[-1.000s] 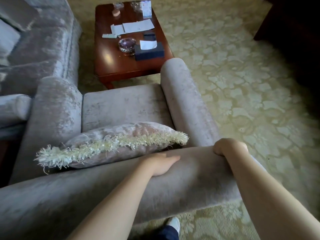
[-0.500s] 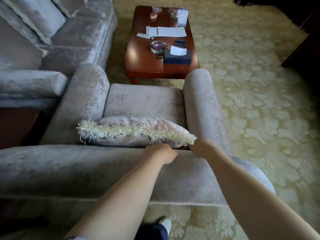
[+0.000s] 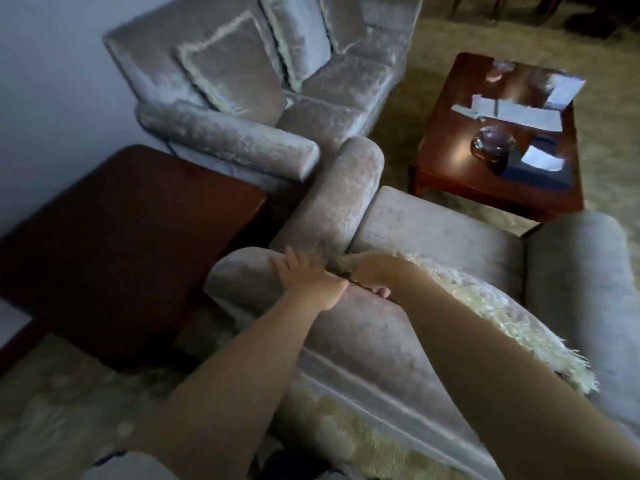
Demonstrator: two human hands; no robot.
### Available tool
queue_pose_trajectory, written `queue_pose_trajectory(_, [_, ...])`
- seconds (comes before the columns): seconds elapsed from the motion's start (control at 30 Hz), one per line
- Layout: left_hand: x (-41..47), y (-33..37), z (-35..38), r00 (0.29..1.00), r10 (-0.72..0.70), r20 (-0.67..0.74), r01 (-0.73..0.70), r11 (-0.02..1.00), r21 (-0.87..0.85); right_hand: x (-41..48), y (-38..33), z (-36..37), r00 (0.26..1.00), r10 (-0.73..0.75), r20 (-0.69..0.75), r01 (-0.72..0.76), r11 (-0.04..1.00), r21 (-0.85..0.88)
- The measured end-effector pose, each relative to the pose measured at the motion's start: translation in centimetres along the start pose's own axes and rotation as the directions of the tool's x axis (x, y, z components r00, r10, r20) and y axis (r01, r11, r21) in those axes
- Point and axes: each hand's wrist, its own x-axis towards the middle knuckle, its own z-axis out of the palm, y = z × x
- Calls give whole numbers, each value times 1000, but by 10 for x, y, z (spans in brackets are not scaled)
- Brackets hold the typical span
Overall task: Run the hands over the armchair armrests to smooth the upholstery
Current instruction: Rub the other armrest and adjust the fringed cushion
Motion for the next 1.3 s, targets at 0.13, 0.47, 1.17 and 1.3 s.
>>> queue_pose_trajectory(0.13, [24, -86, -12, 971, -236, -32, 227, 957, -180, 35, -75, 3, 986, -155, -54, 154, 988, -18])
queue_pose_trajectory(0.47, [43, -113, -4, 879, -464, -114, 383, 827, -411, 113, -160, 35, 862, -470, 190, 465, 882, 69])
queue_pose_trajectory(1.17, [-29, -142, 33, 927, -357, -117, 296, 886, -356, 74, -159, 100, 721, -631, 287, 693, 654, -302])
queue_pose_trajectory(1.3, [-15, -157, 29, 954, -285, -96, 237, 908, -345, 78, -167, 100, 822, -552, 138, 567, 814, -123])
